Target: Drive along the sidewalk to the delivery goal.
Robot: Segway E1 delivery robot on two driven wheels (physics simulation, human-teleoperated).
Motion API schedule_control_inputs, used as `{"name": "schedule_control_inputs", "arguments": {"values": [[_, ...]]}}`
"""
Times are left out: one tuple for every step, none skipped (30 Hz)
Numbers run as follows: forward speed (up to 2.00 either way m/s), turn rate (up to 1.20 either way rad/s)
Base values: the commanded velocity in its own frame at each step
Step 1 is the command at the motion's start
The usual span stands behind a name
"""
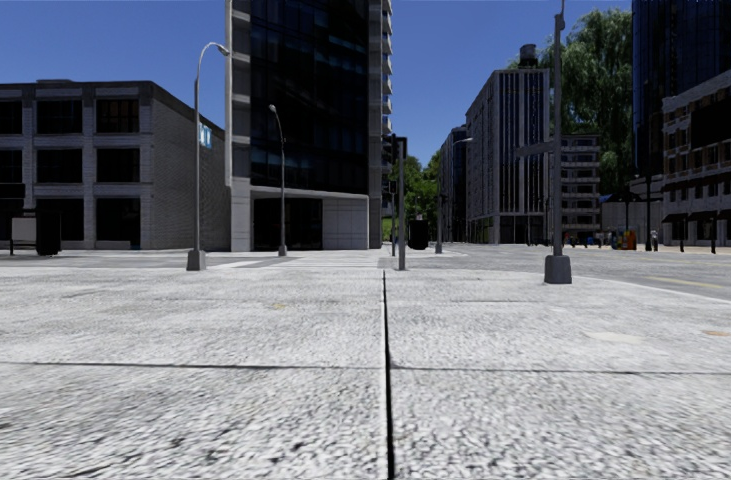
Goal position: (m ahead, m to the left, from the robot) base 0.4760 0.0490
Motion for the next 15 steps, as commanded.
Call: {"name": "schedule_control_inputs", "arguments": {"values": [[2.0,0.0],[2.0,0.0],[2.0,0.0],[2.0,0.0],[2.0,0.0],[2.0,0.0],[2.0,0.0],[2.0,0.0],[2.0,0.0],[2.0,0.0],[2.0,0.0],[2.0,0.0],[2.0,0.0],[2.0,0.0],[2.0,0.0]]}}
